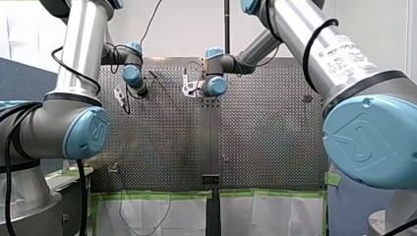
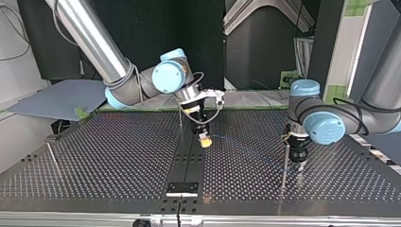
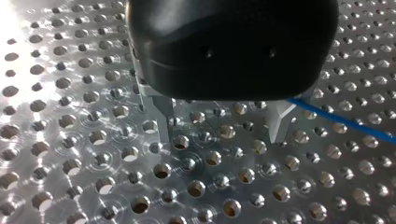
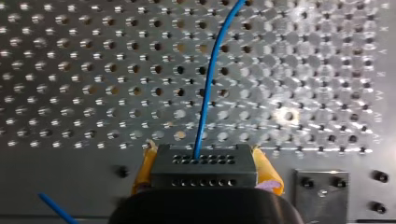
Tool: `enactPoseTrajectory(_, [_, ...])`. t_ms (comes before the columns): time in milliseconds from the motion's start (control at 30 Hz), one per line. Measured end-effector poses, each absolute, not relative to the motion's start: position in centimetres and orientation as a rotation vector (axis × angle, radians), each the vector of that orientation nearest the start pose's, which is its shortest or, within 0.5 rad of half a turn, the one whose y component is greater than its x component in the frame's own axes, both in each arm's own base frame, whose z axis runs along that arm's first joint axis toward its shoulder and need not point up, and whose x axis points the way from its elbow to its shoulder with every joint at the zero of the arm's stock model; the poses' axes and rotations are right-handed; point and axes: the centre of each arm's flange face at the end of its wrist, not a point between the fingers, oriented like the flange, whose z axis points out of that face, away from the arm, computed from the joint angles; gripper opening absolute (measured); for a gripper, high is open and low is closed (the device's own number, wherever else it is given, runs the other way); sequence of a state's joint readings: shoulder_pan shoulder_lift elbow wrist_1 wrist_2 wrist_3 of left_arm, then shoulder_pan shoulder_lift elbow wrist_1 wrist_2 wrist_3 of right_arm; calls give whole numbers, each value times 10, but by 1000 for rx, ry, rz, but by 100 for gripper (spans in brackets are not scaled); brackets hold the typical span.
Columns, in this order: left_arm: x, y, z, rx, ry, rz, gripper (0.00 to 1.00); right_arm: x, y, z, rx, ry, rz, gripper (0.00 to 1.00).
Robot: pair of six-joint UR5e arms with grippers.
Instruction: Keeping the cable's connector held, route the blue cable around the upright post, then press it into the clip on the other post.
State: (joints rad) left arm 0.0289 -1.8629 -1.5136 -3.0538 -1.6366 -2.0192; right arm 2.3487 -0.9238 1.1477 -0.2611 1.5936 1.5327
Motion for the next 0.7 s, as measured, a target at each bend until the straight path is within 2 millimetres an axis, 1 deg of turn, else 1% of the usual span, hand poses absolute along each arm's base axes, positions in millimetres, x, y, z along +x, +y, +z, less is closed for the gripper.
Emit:
enactPoseTrajectory(133, [591,-109,363,-463,1665,-241,100,612,-434,300,1732,-706,1707,0])
enactPoseTrajectory(433, [590,-109,362,-465,1673,-229,100,611,-430,250,1794,-738,1616,0])
enactPoseTrajectory(700, [590,-110,363,-461,1673,-229,100,609,-429,193,1860,-763,1535,0])
